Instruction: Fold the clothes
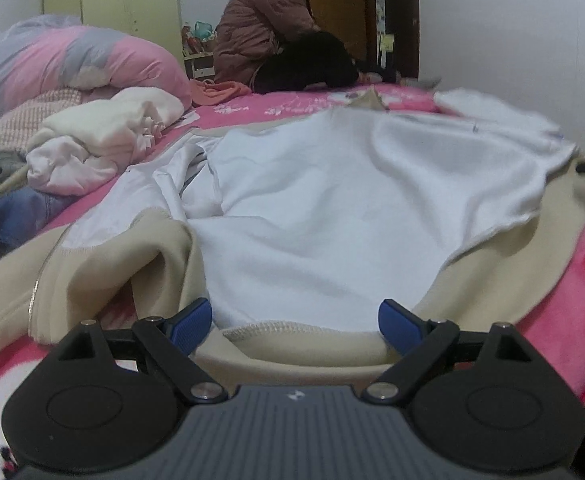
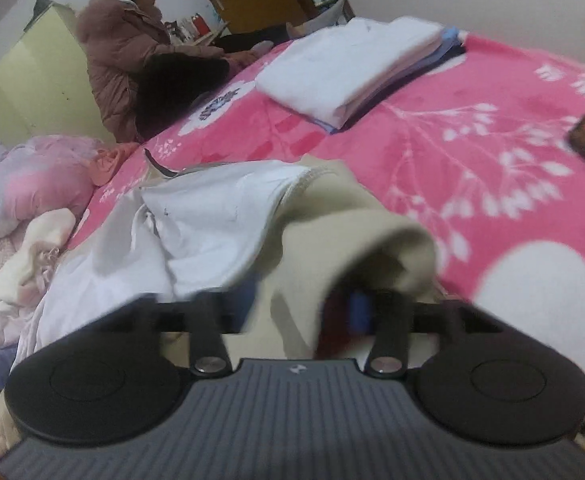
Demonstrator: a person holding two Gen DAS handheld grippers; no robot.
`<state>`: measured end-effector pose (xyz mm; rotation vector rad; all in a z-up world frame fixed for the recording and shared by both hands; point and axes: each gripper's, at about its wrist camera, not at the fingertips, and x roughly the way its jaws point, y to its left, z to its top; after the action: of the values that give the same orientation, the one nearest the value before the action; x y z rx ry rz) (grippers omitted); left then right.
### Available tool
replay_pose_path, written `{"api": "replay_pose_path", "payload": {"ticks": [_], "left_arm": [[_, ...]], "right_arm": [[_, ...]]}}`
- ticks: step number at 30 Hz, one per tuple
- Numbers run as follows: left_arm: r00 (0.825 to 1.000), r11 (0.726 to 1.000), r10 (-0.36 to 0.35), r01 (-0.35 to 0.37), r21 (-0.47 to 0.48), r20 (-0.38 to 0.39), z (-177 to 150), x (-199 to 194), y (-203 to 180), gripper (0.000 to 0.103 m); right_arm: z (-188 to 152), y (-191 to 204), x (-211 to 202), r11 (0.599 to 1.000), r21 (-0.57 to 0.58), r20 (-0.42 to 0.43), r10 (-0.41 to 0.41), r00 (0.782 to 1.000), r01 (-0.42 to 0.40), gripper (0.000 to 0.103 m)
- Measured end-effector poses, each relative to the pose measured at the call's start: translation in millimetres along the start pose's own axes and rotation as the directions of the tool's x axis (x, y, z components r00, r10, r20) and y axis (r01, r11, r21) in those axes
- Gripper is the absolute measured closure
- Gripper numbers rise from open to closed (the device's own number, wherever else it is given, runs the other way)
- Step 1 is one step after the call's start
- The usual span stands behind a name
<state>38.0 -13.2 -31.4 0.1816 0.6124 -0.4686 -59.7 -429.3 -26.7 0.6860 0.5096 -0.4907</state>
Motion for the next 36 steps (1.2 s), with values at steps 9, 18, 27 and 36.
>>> {"api": "replay_pose_path", "payload": {"ticks": [9,18,27,36], "left_arm": [[0.994,0.979,0.07,-0.052,-0.199,0.084,-17,-54,63,0.011],[0.996,0.84,0.06,-0.012,-0.542,0.071,-39,-67,135,0.019],[0.982,0.8,0.168,-0.083,-0.595,0.088,-57,-82,158,0.026],[0.956,0.596,0.291,-0.153,-0.788,0.035,-72,-69,236,0.023]], "right_arm": [[-64,81,-66,0.912,-0.383,-0.033,0.148,0.989,-0.149,0.045],[-156,227,-60,0.46,-0.715,-0.307,0.471,0.827,-0.527,0.047],[-226,271,-24,0.262,-0.84,-0.367,0.367,0.854,-0.474,0.096],[-151,232,-53,0.505,-0.797,-0.151,0.366,0.918,-0.333,0.098]]}}
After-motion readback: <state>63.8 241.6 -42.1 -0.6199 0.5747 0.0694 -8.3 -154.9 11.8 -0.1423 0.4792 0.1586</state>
